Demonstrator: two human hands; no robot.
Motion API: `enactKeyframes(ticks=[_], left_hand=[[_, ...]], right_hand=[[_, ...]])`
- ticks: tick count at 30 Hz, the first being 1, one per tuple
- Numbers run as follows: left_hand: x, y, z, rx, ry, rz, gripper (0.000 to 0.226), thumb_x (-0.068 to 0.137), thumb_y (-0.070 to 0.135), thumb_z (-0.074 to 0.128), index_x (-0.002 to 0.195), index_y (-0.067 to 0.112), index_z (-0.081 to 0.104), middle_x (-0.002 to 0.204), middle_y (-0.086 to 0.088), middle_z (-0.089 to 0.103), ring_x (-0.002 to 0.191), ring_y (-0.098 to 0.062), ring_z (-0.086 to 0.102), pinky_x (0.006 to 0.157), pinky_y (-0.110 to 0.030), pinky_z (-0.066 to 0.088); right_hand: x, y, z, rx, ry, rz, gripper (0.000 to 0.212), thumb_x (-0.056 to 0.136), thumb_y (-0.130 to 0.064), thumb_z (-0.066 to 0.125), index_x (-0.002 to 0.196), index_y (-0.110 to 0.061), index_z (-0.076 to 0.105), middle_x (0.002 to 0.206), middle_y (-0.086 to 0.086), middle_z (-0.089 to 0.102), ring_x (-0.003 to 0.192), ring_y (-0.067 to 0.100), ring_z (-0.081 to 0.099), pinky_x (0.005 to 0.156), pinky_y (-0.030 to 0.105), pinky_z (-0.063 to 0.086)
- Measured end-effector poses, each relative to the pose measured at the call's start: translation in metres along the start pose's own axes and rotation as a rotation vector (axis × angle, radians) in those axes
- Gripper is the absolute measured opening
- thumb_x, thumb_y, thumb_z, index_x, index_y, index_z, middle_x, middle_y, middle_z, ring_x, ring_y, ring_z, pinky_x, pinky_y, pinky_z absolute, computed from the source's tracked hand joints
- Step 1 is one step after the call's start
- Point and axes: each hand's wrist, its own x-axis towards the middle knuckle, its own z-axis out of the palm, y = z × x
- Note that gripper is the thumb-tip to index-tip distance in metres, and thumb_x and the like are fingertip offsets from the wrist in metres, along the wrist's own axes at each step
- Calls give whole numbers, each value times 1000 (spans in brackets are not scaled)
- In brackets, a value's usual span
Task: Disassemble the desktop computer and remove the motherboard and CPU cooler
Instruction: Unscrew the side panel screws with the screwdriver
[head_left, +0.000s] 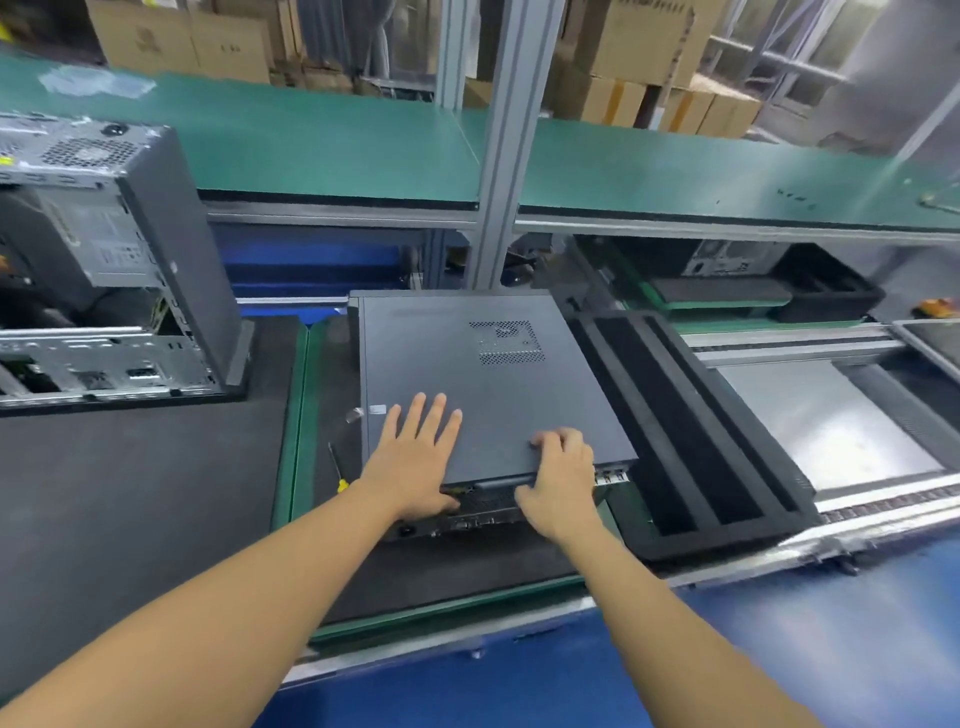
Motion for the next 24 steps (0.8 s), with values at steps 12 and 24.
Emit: enactKeyframes(ticks=[12, 24], left_hand=[[-5, 7, -7, 4, -22, -33, 117, 83, 72, 55, 155, 17, -19, 162, -9, -25, 149, -33, -22, 117, -65, -4], [-20, 13, -12, -51, -61, -25, 97, 97, 43, 56, 156, 16, -15, 163, -9, -22, 150, -30, -20, 119, -62, -3]], right_hand=[[-11, -46, 15, 1696, -127, 1050, 23, 95, -15, 66, 109, 0, 55, 102, 19, 54, 84, 28, 59, 84, 43, 54], [-18, -43, 23, 1773, -70, 1053, 23, 89, -9, 73, 103, 2, 59, 94, 17, 61, 85, 24, 63, 70, 34, 56]])
